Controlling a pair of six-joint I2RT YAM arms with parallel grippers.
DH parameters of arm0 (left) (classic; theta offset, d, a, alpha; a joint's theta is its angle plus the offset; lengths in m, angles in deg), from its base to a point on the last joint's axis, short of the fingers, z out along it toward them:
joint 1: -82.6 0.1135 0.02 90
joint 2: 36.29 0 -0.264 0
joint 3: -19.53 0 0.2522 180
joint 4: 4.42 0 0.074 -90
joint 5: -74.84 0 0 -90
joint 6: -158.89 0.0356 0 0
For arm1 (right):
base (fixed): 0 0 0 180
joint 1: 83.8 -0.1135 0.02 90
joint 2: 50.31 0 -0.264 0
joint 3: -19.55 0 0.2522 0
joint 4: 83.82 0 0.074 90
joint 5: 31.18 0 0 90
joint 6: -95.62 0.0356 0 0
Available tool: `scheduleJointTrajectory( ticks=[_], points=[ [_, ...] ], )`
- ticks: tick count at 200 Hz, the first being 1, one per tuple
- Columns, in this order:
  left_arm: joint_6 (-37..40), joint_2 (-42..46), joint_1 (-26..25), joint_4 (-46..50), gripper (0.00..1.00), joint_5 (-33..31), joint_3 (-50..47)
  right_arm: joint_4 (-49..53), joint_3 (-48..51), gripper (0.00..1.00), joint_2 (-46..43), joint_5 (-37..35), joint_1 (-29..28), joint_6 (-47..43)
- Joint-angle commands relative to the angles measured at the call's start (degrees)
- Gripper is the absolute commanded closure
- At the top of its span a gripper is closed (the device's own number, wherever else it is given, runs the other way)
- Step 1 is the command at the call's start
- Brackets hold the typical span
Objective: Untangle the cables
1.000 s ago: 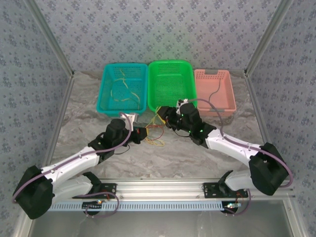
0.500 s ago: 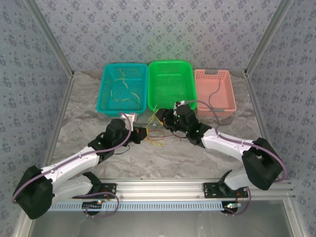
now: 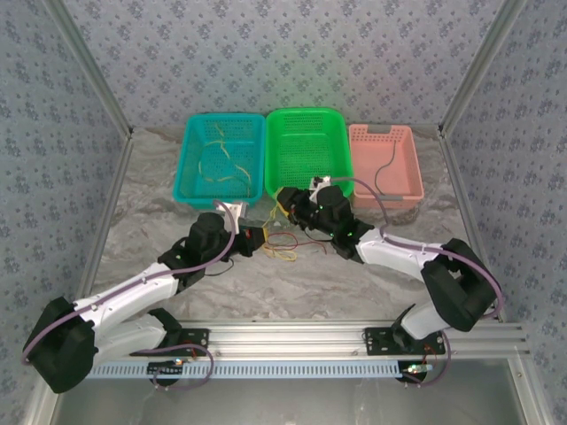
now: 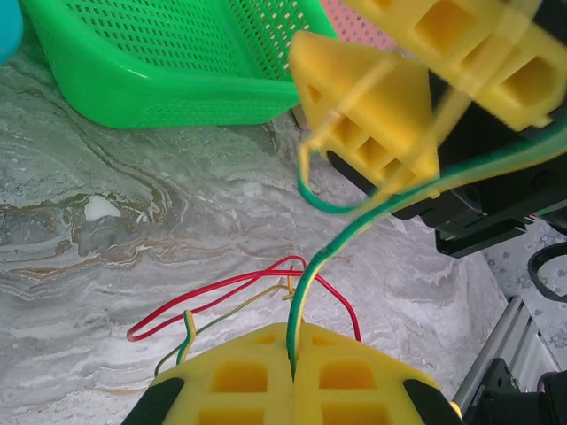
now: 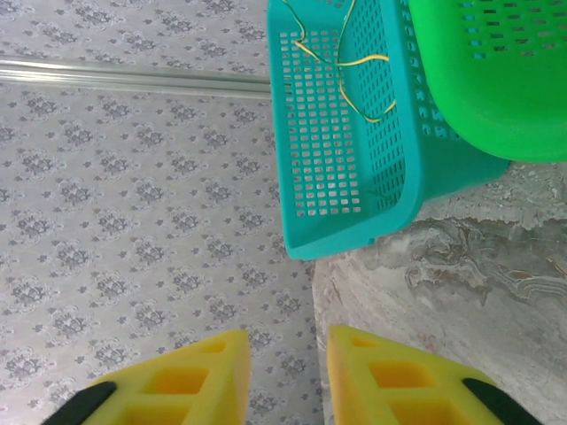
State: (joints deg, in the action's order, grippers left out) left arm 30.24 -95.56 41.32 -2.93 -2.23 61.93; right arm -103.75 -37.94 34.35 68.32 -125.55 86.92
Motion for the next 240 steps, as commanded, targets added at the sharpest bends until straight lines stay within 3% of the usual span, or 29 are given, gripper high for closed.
scheduleJointTrajectory(
  ticks=[1,30,53,107,146,185,240],
  points=[
    [-0.13,0.14,-0.26,-2.55,1.0,1.53,0.18,-2.73,0.59,0.73,0.45,0.72,-0.51,1.06],
    [-0.15,0.2,-0.23,-2.53,1.0,1.56,0.18,-2.34,1.2,0.84,0.57,0.31,-0.27,1.24],
    [-0.04,0.68,-0.26,-1.92,1.0,0.93,-0.1,0.42,1.21,1.0,-0.79,-0.55,0.61,-0.02],
    [1.22,3.41,-0.27,2.28,1.0,-0.7,-0.11,27.87,-3.84,1.0,-11.39,-7.52,7.03,-13.85],
    [2.28,5.68,-0.22,4.76,1.0,-1.4,0.71,40.97,-10.29,1.0,-14.81,-13.44,12.65,-25.52],
    [3.97,5.81,-0.26,8.34,1.0,-0.59,1.5,46.18,-16.14,1.0,-17.2,-14.83,21.16,-32.14],
    [5.69,2.24,-0.41,9.82,1.0,0.4,0.71,45.59,-24.08,1.0,-17.34,-6.62,32.19,-30.34]
  ],
)
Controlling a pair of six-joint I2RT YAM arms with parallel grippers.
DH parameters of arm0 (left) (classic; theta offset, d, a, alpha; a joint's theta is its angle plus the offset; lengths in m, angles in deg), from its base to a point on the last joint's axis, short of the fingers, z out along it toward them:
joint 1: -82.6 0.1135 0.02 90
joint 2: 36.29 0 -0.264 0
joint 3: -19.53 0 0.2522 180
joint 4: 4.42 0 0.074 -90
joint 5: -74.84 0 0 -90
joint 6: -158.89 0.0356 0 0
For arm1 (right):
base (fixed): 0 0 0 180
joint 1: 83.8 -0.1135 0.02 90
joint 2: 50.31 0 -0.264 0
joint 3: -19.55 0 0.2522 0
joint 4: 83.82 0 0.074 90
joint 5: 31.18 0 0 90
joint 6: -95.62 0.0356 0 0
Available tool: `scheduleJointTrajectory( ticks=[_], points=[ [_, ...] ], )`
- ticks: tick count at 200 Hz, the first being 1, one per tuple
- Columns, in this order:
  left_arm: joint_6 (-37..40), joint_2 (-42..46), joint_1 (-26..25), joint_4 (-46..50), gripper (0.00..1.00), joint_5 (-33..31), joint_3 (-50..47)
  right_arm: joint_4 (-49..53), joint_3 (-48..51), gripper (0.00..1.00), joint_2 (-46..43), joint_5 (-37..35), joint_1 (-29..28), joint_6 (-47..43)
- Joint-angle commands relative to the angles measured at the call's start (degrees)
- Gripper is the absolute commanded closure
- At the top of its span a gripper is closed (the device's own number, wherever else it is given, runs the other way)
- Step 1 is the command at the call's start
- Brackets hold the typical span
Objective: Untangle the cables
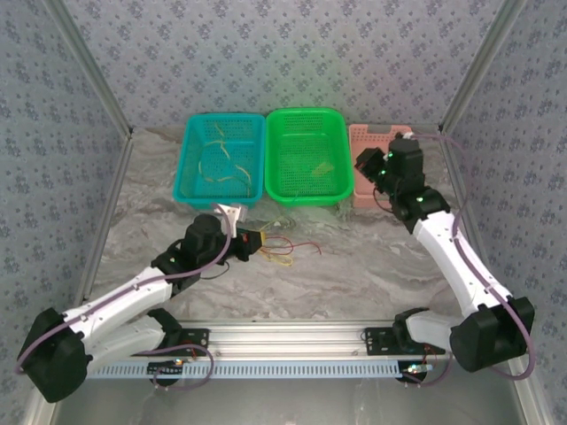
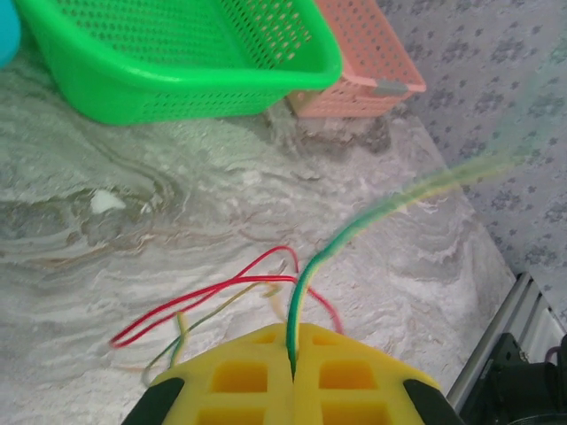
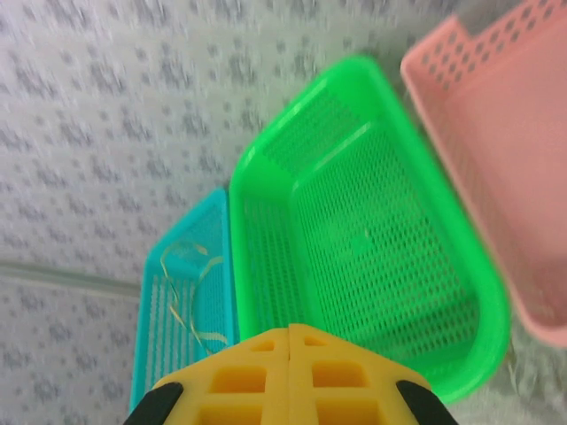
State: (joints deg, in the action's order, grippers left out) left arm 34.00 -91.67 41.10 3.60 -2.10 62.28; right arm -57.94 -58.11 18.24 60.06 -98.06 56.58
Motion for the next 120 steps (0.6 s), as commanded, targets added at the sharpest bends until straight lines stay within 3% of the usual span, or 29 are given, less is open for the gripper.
scheduleJointTrajectory(
  ticks=[1,34,54,72,97,120],
  points=[
    [1.98,-1.75,-0.18,3.28,1.0,0.28,0.41,-0.32,-4.85,1.0,-1.19,1.92,4.78,0.23],
    [3.86,-5.22,-1.45,4.41,1.0,-0.23,1.32,-0.32,-10.86,1.0,1.04,9.07,9.48,6.91],
    [3.59,-6.32,-1.49,3.56,1.0,-0.78,1.37,6.97,-15.0,1.0,2.45,10.14,8.7,6.11],
    [3.1,-5.33,-1.49,2.65,1.0,-1.57,1.33,7.98,-11.14,1.0,1.41,11.97,6.4,6.57],
    [2.84,-3.7,-1.49,2.39,1.0,-1.45,1.76,7.78,-1.56,0.64,-1.87,10.07,-0.51,5.26],
    [2.91,-2.9,-1.5,2.49,1.0,-0.78,2.25,0.53,7.75,0.47,-3.82,9.63,-7.82,7.77]
  ],
)
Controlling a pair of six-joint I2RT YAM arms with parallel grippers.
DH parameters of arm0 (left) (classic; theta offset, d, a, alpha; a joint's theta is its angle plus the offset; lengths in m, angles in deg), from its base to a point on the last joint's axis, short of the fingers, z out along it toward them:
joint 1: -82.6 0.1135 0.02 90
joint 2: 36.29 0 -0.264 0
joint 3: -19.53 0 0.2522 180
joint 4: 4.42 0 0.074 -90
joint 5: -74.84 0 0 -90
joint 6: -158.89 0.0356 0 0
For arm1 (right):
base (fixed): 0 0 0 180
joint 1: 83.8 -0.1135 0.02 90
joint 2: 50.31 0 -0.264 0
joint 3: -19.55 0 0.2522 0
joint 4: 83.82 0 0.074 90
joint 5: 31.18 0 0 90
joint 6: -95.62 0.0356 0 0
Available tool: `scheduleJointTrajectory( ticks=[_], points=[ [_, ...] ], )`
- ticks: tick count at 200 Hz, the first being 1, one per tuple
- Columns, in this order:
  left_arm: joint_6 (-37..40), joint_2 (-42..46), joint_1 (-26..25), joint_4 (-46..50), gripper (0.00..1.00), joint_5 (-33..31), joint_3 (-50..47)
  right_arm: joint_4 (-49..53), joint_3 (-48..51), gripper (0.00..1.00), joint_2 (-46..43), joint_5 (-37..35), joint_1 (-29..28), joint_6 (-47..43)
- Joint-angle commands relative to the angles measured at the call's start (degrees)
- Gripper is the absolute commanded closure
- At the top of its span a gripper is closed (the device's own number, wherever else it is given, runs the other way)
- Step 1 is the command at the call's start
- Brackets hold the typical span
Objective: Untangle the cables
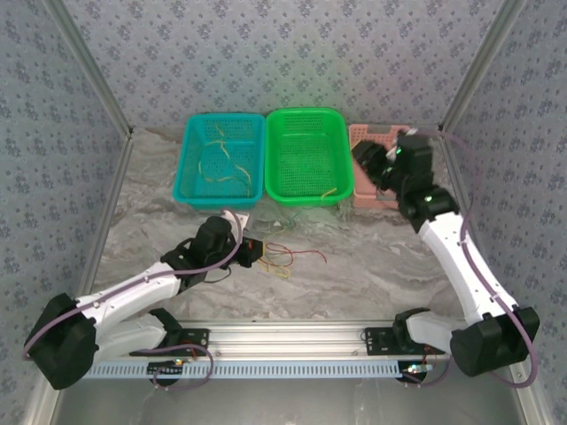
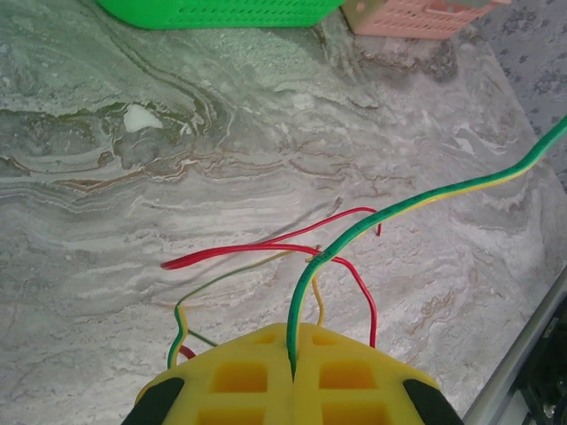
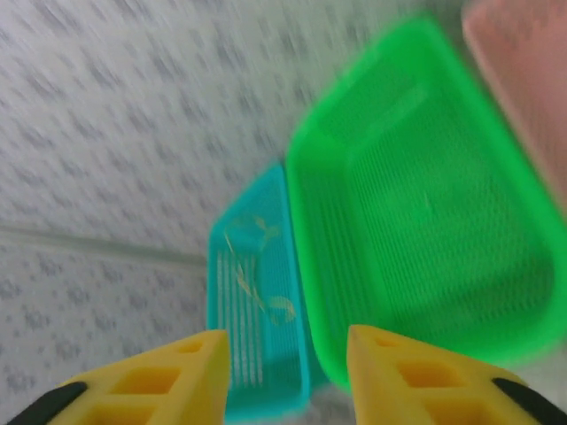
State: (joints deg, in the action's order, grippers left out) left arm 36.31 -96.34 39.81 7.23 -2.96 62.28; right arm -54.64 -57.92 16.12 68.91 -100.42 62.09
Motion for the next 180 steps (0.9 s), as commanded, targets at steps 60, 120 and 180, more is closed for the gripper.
scheduleJointTrajectory(
  ticks=[60,120,180],
  points=[
    [0.25,2.35,-0.3,-1.59,1.0,0.81,2.29,-18.56,15.21,0.42,6.75,5.05,-10.7,12.53],
    [0.62,3.01,-0.34,-1.76,1.0,2.01,2.12,-20.28,11.47,0.75,11.52,3.84,-9.27,13.19],
    [3.24,-0.58,-0.71,0.89,1.0,3.44,2.93,-13.54,6.12,1.0,5.52,-3.32,-6.67,7.4]
  ],
)
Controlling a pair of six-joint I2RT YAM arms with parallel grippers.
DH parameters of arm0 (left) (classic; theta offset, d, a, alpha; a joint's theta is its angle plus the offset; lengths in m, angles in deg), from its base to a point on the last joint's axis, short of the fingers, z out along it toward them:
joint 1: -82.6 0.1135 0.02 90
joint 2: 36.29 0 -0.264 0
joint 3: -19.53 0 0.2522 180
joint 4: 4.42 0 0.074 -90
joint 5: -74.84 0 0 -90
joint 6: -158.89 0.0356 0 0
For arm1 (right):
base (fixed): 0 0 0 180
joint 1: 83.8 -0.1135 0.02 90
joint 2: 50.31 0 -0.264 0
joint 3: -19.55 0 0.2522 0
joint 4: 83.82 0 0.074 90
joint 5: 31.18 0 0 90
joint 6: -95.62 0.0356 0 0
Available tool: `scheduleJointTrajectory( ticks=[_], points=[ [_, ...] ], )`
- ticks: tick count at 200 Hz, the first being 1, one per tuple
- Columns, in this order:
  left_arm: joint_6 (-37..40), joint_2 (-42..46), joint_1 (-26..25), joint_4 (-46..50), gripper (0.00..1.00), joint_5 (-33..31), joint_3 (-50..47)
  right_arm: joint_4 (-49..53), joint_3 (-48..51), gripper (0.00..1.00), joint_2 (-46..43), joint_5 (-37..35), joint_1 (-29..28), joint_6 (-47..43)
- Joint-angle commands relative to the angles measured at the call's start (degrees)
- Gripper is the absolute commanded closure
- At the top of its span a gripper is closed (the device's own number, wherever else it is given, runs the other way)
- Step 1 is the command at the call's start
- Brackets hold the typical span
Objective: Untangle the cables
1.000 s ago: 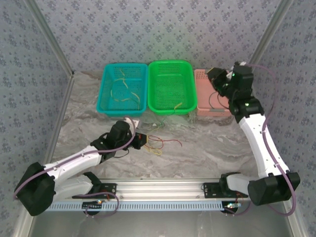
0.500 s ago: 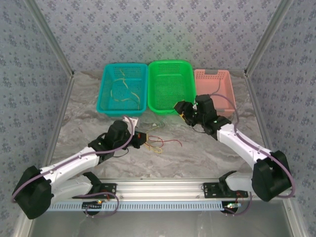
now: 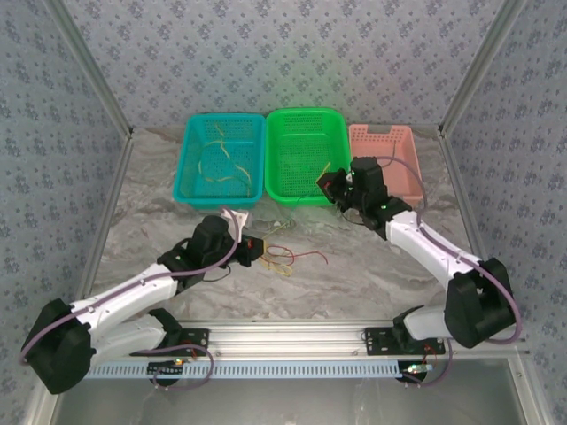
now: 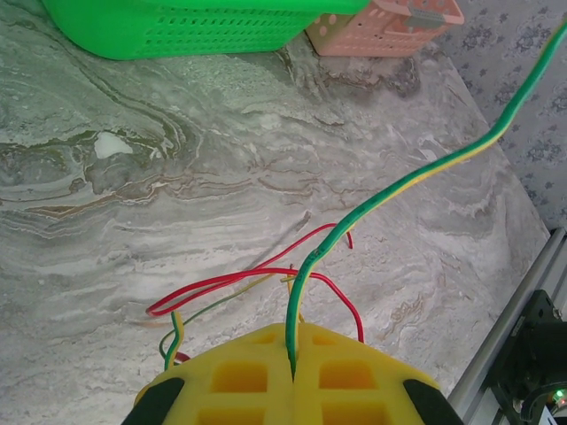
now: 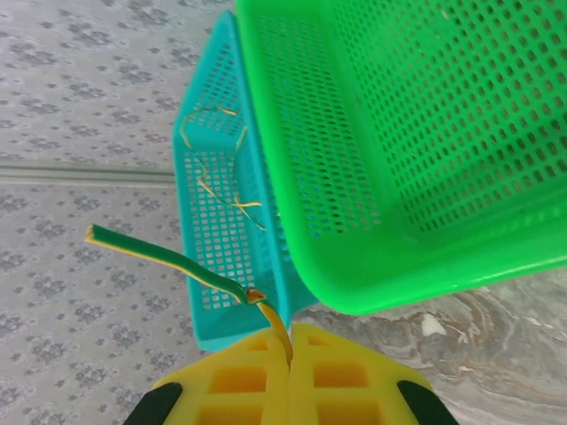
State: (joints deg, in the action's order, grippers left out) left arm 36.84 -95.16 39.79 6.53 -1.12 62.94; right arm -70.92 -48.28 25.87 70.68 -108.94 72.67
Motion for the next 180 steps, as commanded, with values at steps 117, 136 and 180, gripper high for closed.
scheduleJointTrajectory(
  ticks=[117,136,180],
  points=[
    [-2.5,-6.46,-2.72,1.58,0.37,-5.15,4.4,6.2,-0.9,1.0,-8.93,-4.86,-0.99,-7.55],
    [-8.53,-3.66,-2.78,0.76,0.33,-7.18,3.04,5.49,-0.04,1.0,-9.78,-3.63,-0.23,-8.0],
    [-24.55,-7.43,-0.9,3.53,0.31,-6.37,4.26,-0.63,1.45,1.0,-11.31,3.58,2.1,-9.69]
  ],
)
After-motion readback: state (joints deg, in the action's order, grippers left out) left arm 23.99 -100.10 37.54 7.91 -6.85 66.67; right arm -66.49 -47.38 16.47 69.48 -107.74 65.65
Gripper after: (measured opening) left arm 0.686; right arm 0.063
